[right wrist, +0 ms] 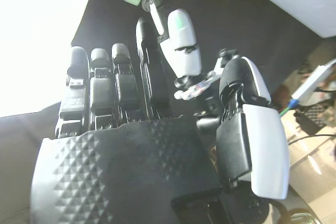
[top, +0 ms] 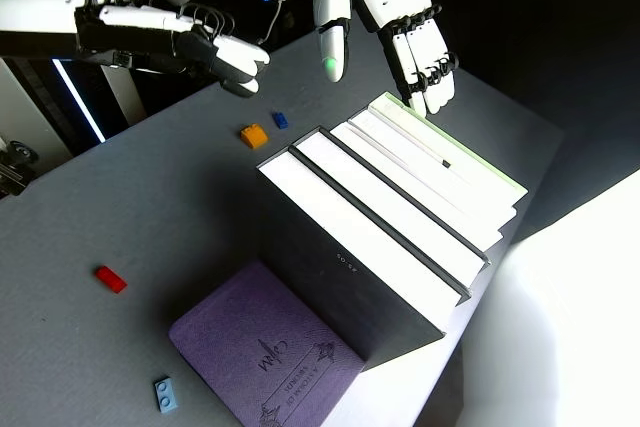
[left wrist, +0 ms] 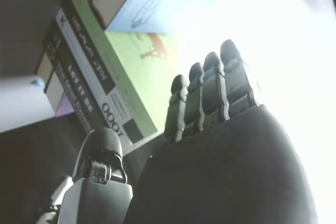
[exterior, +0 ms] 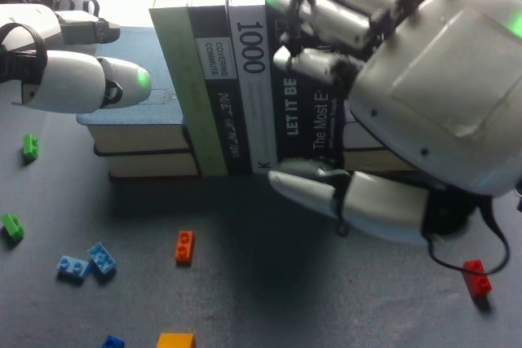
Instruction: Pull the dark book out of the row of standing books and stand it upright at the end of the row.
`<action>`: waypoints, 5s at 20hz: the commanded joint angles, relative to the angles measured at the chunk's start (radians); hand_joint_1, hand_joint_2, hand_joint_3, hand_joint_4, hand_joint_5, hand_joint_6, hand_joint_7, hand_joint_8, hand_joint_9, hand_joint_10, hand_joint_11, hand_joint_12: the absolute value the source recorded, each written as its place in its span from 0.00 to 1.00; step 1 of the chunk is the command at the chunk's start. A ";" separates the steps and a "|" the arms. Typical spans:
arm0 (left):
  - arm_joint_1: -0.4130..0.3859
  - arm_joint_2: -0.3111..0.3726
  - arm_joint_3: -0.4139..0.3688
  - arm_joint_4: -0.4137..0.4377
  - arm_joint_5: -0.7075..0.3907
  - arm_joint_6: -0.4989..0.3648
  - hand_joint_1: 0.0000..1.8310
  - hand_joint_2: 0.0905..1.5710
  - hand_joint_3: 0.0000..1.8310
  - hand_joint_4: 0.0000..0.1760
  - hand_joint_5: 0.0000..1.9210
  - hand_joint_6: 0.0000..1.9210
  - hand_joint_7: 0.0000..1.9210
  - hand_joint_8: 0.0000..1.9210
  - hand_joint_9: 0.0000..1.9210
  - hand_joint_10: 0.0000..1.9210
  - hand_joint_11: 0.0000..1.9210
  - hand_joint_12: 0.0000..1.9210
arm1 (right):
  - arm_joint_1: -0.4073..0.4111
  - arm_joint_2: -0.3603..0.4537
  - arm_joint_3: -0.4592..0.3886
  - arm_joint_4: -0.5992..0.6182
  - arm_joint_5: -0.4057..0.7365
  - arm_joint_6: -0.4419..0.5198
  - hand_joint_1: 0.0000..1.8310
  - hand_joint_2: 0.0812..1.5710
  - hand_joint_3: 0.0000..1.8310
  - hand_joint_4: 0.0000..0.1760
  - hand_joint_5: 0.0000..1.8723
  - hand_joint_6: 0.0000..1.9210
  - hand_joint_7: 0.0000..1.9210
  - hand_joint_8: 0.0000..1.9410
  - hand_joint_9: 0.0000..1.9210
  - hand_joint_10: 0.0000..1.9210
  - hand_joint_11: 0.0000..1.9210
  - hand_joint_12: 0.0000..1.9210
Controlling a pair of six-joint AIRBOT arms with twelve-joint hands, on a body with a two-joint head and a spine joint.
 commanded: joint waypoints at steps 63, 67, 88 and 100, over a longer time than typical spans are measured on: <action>-0.013 0.009 0.005 0.054 -0.030 0.000 0.00 0.82 0.00 0.26 0.05 0.00 0.05 0.00 0.04 0.00 0.00 0.20 | -0.118 -0.119 -0.086 0.128 0.258 -0.243 0.00 0.74 0.00 0.00 0.40 0.00 0.12 0.00 0.06 0.00 0.00 0.14; -0.013 0.009 0.005 0.054 -0.030 0.000 0.00 0.82 0.00 0.26 0.04 0.00 0.04 0.00 0.03 0.00 0.00 0.11 | -0.144 -0.114 -0.100 0.130 0.237 -0.264 0.00 0.74 0.00 0.00 0.41 0.00 0.13 0.00 0.07 0.00 0.00 0.17; -0.014 0.009 0.004 0.054 -0.030 0.000 0.00 0.82 0.00 0.23 0.05 0.00 0.05 0.00 0.05 0.00 0.00 0.20 | -0.257 -0.101 -0.212 0.251 0.219 -0.307 0.00 0.74 0.00 0.00 0.39 0.00 0.14 0.00 0.07 0.00 0.00 0.17; -0.014 0.009 0.004 0.054 -0.030 0.000 0.00 0.83 0.00 0.22 0.06 0.01 0.06 0.00 0.04 0.00 0.00 0.18 | -0.008 0.040 -0.344 0.421 0.265 -0.405 0.00 0.74 0.00 0.00 0.39 0.00 0.14 0.00 0.08 0.00 0.00 0.23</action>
